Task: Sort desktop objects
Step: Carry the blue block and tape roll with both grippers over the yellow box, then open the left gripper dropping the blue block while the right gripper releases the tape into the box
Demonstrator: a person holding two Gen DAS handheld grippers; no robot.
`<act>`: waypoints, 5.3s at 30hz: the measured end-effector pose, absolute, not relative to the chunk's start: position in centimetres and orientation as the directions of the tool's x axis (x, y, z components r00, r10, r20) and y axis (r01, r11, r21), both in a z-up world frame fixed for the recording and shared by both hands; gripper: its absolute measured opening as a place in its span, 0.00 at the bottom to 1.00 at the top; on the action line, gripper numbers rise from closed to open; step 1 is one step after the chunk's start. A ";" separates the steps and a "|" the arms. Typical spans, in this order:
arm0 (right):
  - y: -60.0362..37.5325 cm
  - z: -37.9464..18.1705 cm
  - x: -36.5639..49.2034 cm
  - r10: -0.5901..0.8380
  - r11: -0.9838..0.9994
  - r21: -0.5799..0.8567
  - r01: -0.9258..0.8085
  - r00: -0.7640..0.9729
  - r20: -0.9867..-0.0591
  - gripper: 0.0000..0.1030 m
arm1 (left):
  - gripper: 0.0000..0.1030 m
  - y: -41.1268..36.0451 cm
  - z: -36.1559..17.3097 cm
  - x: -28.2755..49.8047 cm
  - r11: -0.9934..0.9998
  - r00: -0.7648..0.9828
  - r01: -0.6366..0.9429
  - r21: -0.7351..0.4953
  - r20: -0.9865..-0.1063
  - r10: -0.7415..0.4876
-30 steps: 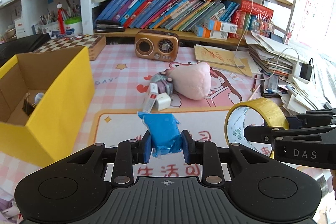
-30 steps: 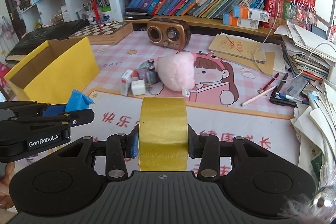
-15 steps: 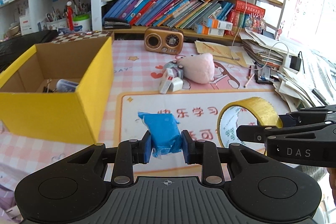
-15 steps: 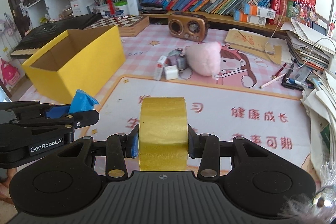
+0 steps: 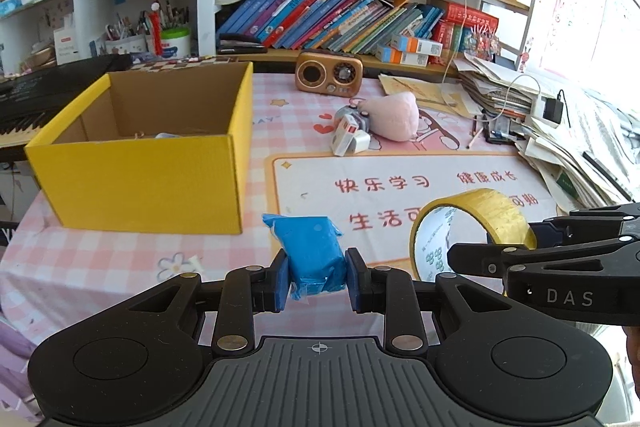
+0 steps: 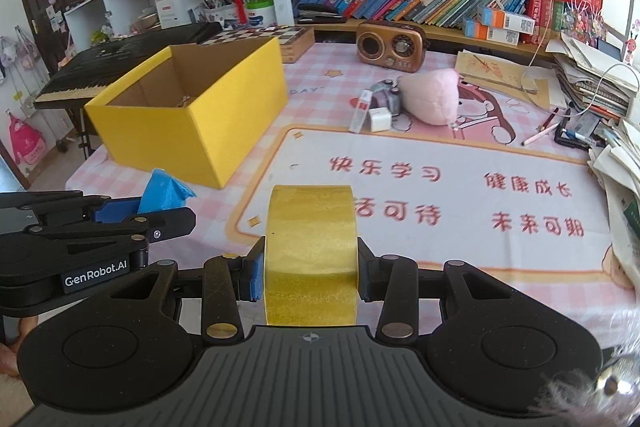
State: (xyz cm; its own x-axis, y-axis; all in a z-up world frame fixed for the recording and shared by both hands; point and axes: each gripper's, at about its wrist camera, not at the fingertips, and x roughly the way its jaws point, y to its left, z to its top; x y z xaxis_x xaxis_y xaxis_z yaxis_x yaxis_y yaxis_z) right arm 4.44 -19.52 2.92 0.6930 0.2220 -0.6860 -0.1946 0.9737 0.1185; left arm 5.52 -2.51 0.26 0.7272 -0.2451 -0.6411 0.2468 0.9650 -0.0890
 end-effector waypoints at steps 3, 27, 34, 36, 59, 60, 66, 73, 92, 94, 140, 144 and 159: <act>-18.3 2.7 3.4 0.230 0.972 0.123 -0.202 0.688 -0.689 0.37 | 0.26 -1.5 0.1 4.4 0.966 0.726 0.240 -0.091 -0.644 -0.241; -10.6 2.6 0.9 0.319 0.934 0.114 -0.338 0.647 -0.693 0.38 | 0.26 5.7 0.0 -0.2 0.988 0.755 0.112 -0.110 -0.637 -0.157; -8.8 2.4 1.6 0.341 0.921 0.114 -0.373 0.628 -0.700 0.37 | 0.26 7.4 -0.2 -0.2 0.990 0.754 0.081 -0.115 -0.642 -0.136; -8.2 2.3 1.8 0.348 0.916 0.114 -0.384 0.623 -0.700 0.37 | 0.26 7.9 -0.3 -0.2 0.991 0.756 0.070 -0.114 -0.642 -0.127; -4.3 2.5 4.5 0.386 0.881 0.098 -0.464 0.583 -0.715 0.37 | 0.26 12.1 0.0 1.1 0.992 0.771 -0.013 -0.126 -0.633 -0.071; -4.2 2.6 4.7 0.388 0.879 0.097 -0.467 0.582 -0.715 0.37 | 0.26 12.2 0.0 1.3 0.992 0.772 -0.015 -0.127 -0.632 -0.070; -4.0 3.0 6.6 0.407 0.870 0.100 -0.483 0.588 -0.699 0.37 | 0.26 12.4 0.5 2.7 0.993 0.784 -0.025 -0.116 -0.619 -0.053; -4.1 4.6 9.7 0.445 0.858 0.122 -0.499 0.602 -0.663 0.38 | 0.26 12.8 1.9 5.4 0.994 0.803 -0.037 -0.101 -0.595 -0.030; -5.3 10.3 21.8 0.479 0.861 0.119 -0.494 0.713 -0.512 0.37 | 0.26 13.1 4.7 18.4 1.000 0.849 -0.012 -0.005 -0.529 0.007; -5.2 10.2 23.1 0.481 0.860 0.115 -0.498 0.711 -0.513 0.37 | 0.26 13.0 3.9 19.6 1.000 0.834 -0.002 0.006 -0.552 0.004; 1.2 -0.5 32.7 0.454 0.636 0.057 -0.770 0.314 -0.834 0.38 | 0.56 13.2 0.8 24.6 0.998 0.763 -0.065 0.008 -0.644 0.055; 1.3 -0.5 32.7 0.440 0.641 0.055 -0.765 0.308 -0.843 0.38 | 0.56 13.2 0.9 24.4 0.998 0.764 -0.069 0.005 -0.642 0.056; -3.3 4.8 29.4 0.521 0.746 0.070 -0.663 0.514 -0.681 0.54 | 0.79 13.0 3.8 20.8 0.993 0.821 -0.105 -0.054 -0.568 0.056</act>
